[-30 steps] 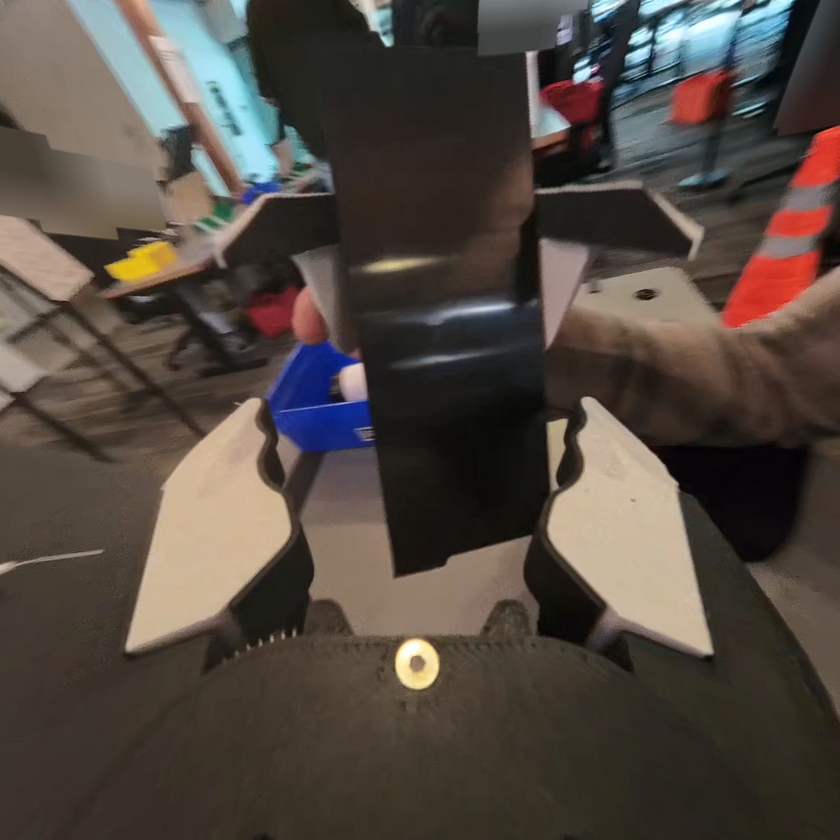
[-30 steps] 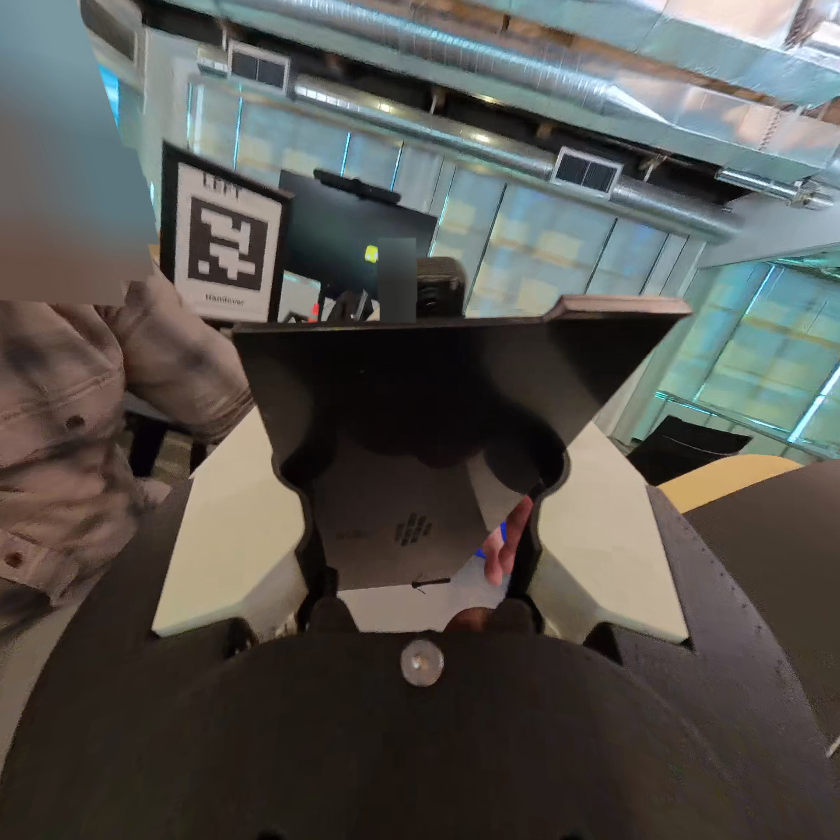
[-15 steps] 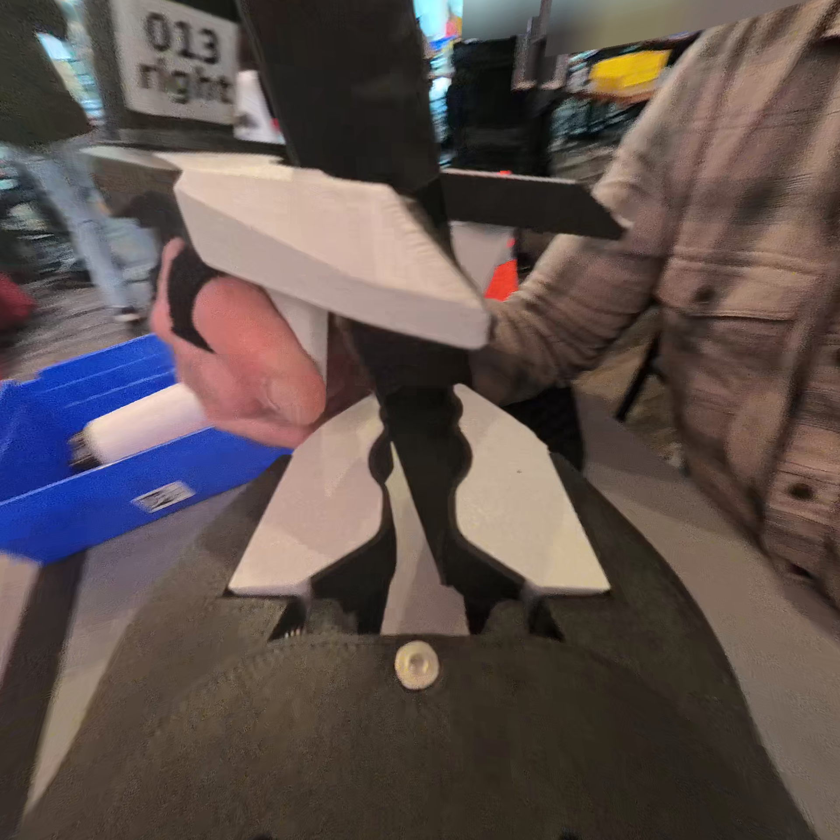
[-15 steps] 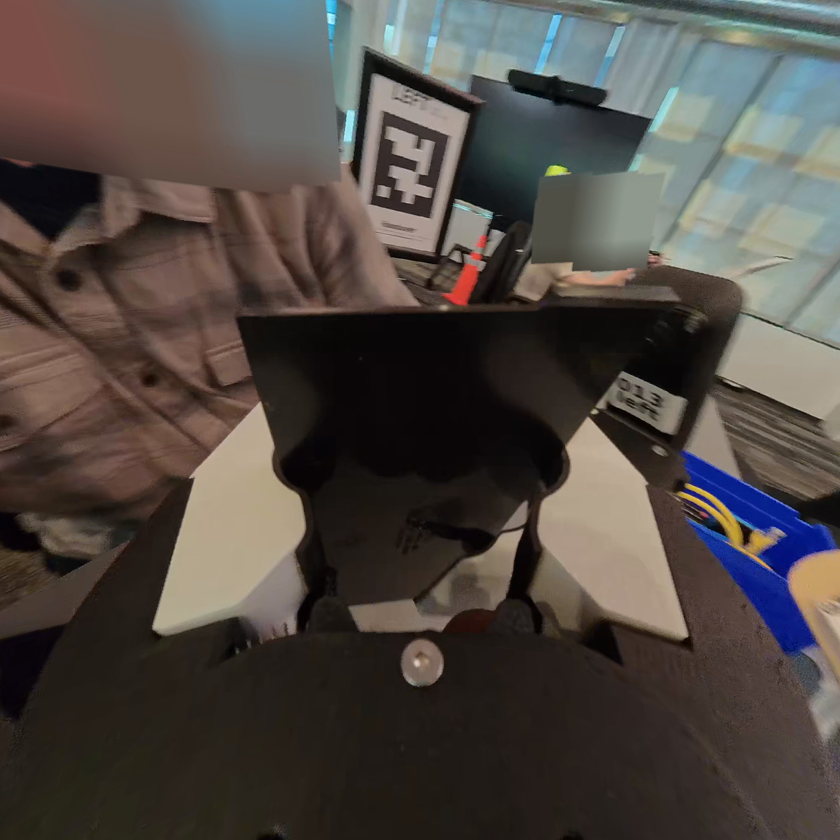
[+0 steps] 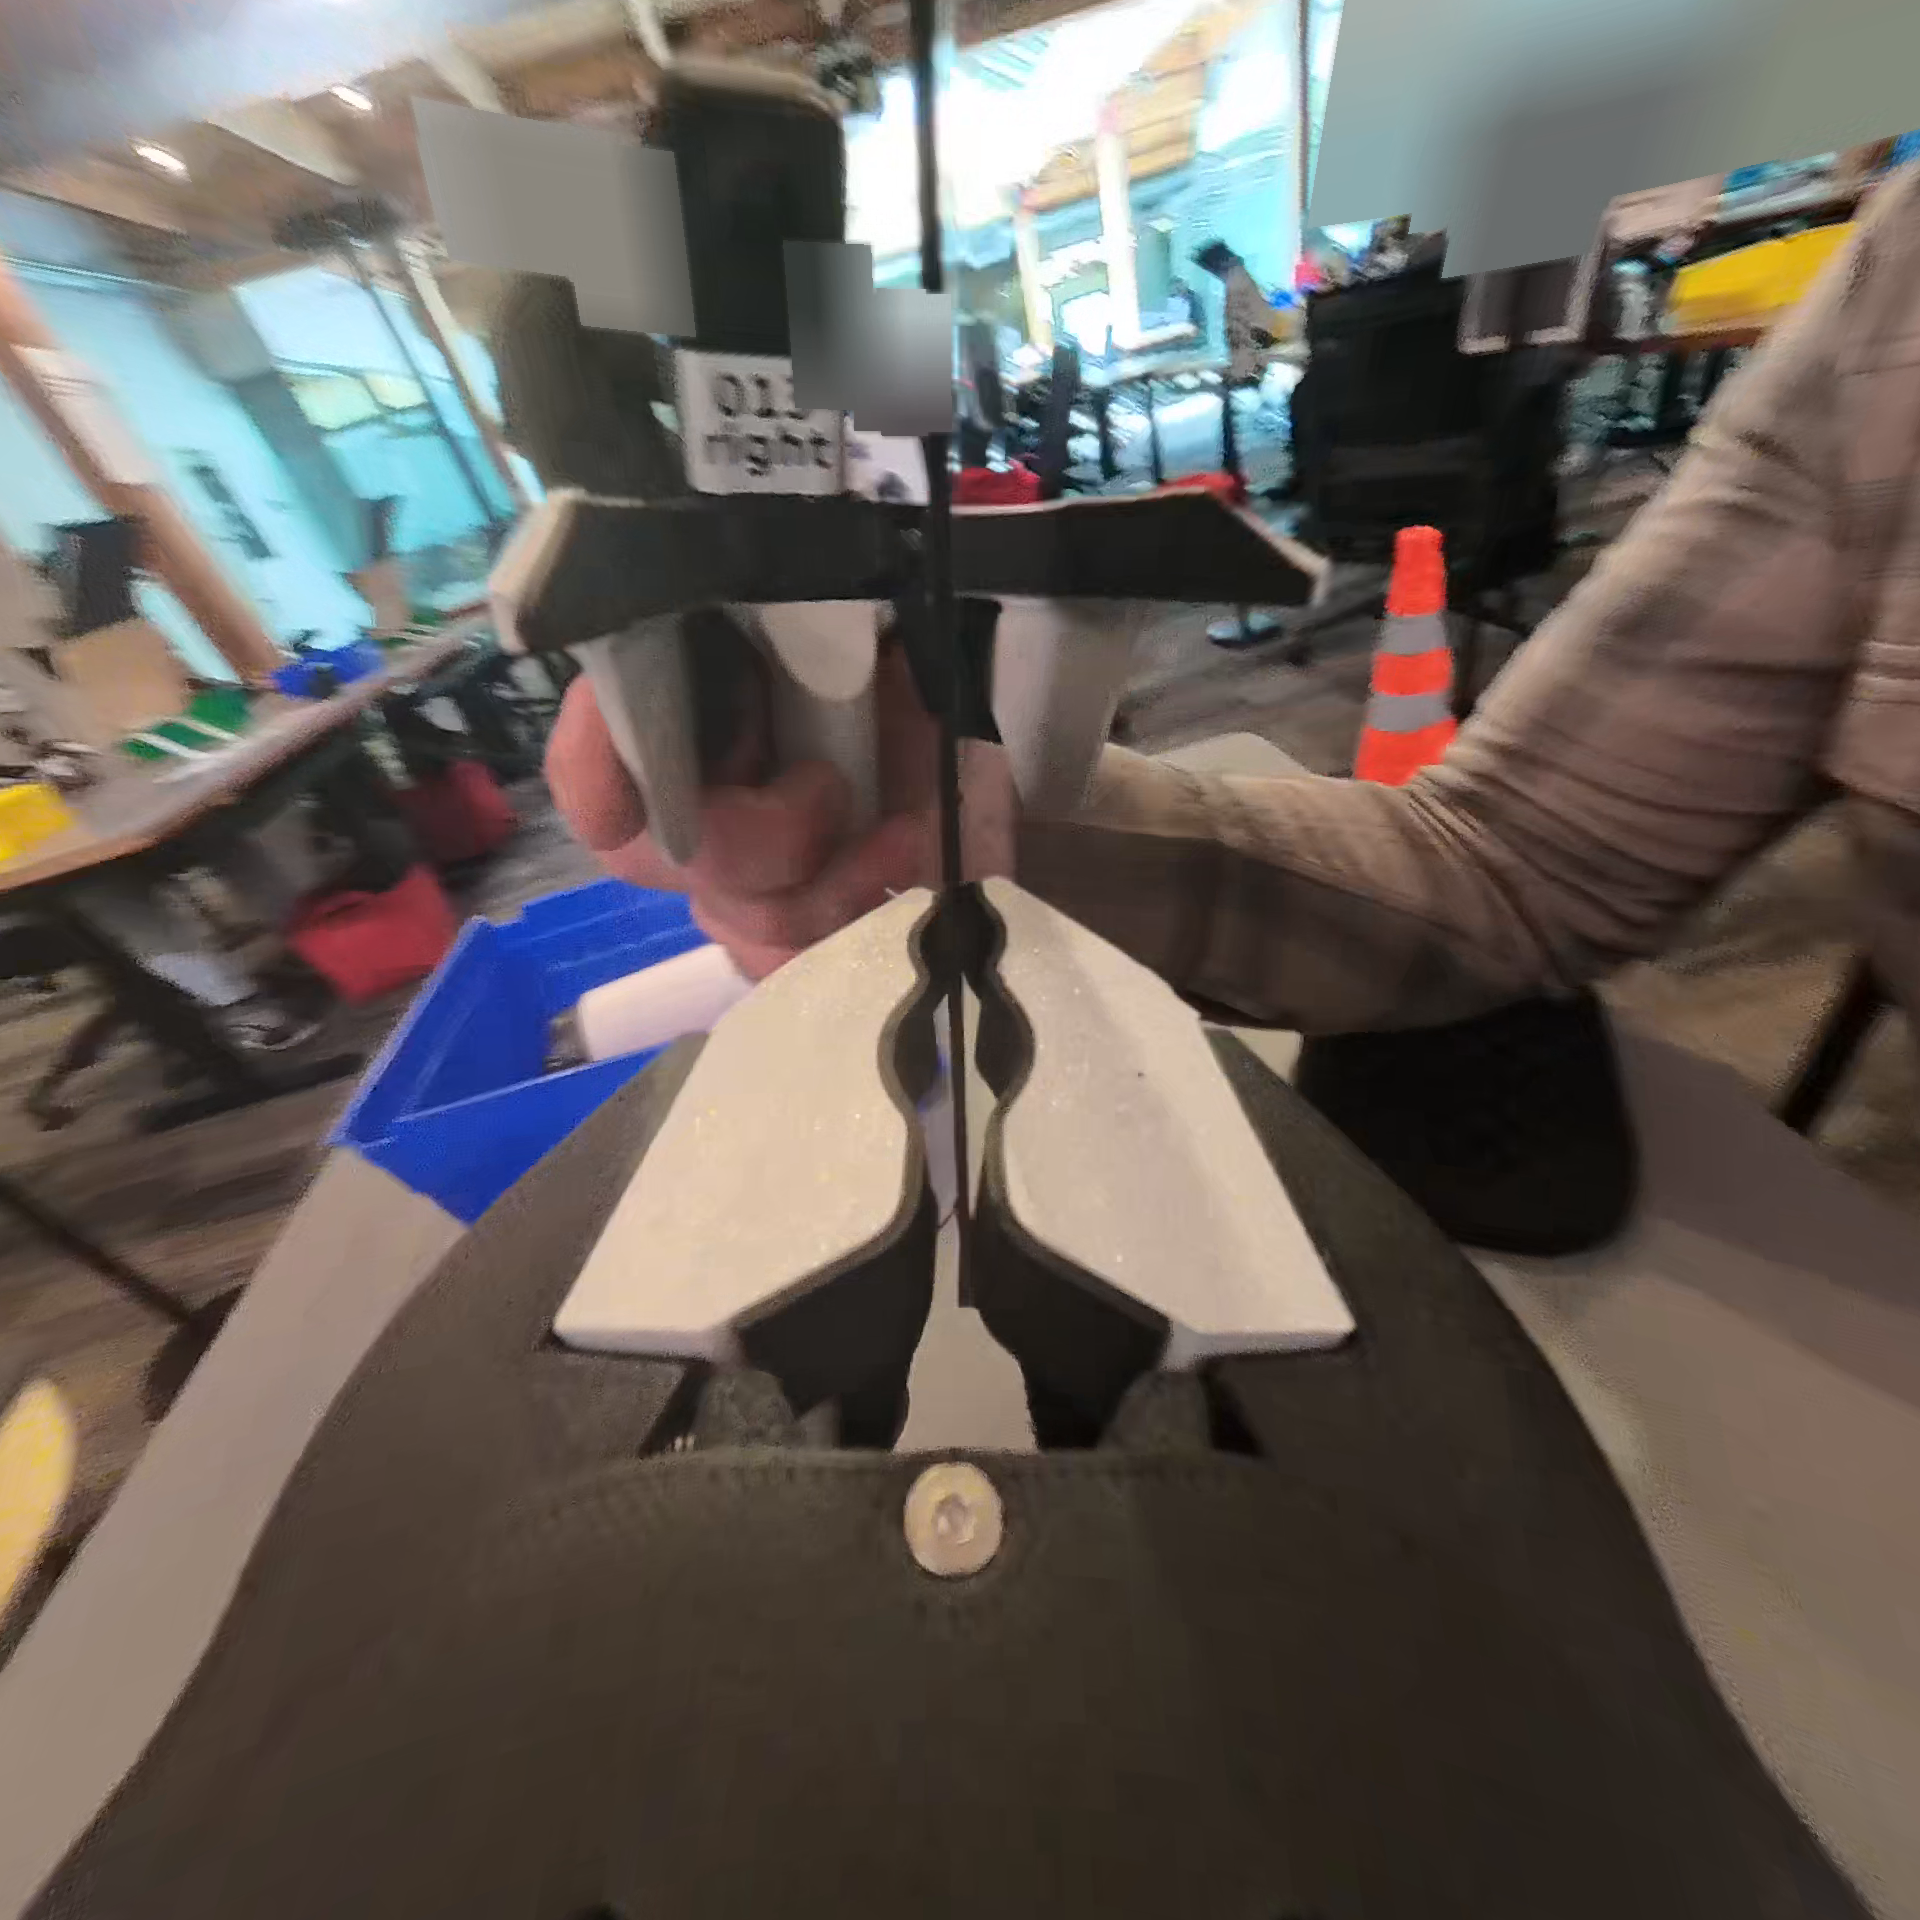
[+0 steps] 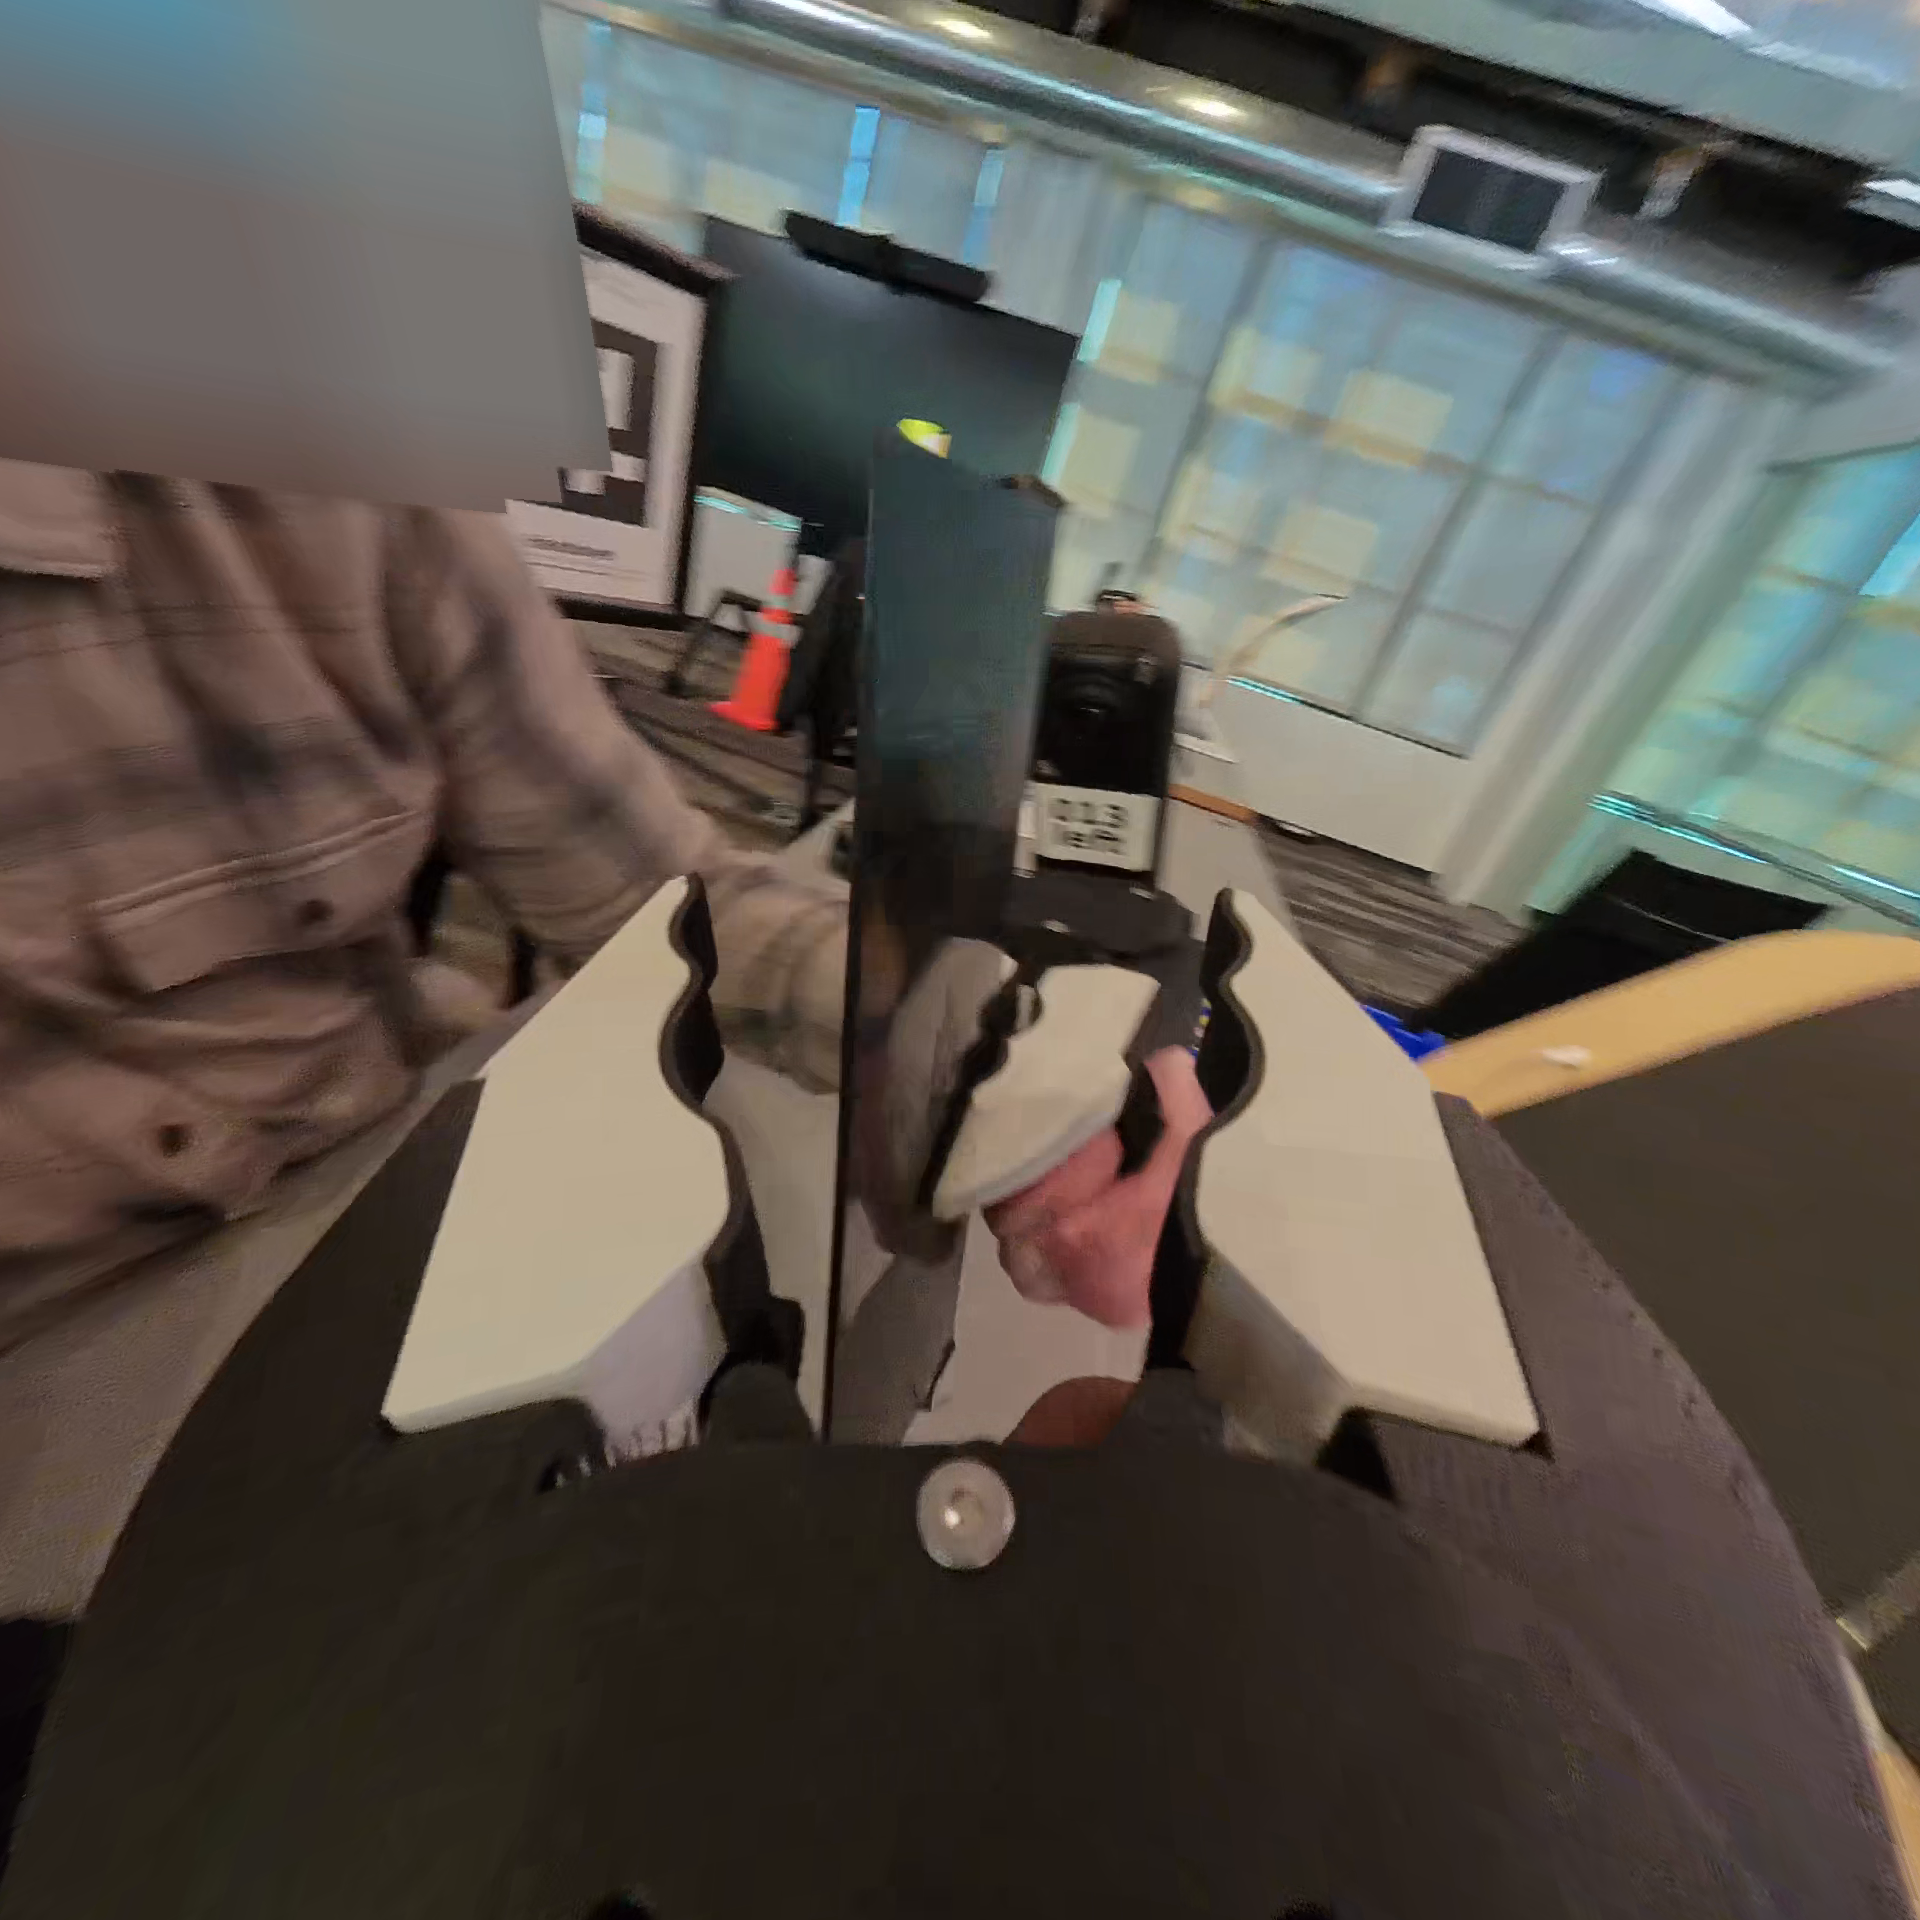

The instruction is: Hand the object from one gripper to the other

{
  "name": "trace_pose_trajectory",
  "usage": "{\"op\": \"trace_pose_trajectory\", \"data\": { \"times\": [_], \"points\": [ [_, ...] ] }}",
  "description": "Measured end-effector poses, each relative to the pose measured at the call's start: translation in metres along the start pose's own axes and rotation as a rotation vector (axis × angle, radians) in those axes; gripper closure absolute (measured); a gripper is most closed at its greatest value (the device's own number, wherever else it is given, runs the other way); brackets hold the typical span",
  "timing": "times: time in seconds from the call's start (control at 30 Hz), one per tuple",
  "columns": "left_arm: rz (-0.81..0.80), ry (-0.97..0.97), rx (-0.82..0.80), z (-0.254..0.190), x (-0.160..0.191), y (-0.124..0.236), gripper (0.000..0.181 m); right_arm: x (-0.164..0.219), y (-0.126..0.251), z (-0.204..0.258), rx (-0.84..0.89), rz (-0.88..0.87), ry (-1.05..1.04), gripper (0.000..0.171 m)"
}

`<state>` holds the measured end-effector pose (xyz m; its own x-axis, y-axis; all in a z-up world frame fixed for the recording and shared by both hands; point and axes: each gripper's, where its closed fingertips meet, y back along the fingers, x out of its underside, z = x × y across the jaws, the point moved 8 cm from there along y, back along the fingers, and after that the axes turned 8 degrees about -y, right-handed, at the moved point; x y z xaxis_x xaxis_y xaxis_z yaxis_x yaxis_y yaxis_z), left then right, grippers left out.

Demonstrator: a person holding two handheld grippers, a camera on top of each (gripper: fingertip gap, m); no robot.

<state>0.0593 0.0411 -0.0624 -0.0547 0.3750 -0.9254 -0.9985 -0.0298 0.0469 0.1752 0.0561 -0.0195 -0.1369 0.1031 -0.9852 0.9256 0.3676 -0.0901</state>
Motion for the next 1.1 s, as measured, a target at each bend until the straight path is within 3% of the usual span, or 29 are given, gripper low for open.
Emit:
{"op": "trace_pose_trajectory", "data": {
  "times": [0.07, 0.13, 0.43, 0.63, 1.0, 1.1],
  "points": [
    [-0.021, 0.021, -0.053, 0.006, 0.000, 0.007, 0.180, 0.000, 0.007, -0.009, 0.083, 0.001, 0.004, 0.095],
    [0.061, -0.005, -0.105, 0.009, 0.006, 0.009, 0.180, -0.002, 0.011, -0.015, 0.174, 0.010, 0.028, 0.113],
    [0.573, -0.156, -0.212, 0.018, 0.033, 0.019, 0.180, -0.007, 0.039, -0.004, 0.418, 0.360, 0.190, 0.111],
    [0.786, -0.247, -0.210, 0.021, 0.031, 0.022, 0.180, 0.007, 0.041, 0.000, 0.493, 0.627, 0.295, 0.122],
    [0.917, -0.310, -0.182, 0.019, 0.023, 0.025, 0.180, 0.014, 0.029, 0.005, 0.426, 0.684, 0.315, 0.133],
    [0.942, -0.328, -0.160, 0.017, 0.023, 0.022, 0.180, 0.020, 0.020, 0.001, 0.437, 0.751, 0.356, 0.150]
  ]
}}
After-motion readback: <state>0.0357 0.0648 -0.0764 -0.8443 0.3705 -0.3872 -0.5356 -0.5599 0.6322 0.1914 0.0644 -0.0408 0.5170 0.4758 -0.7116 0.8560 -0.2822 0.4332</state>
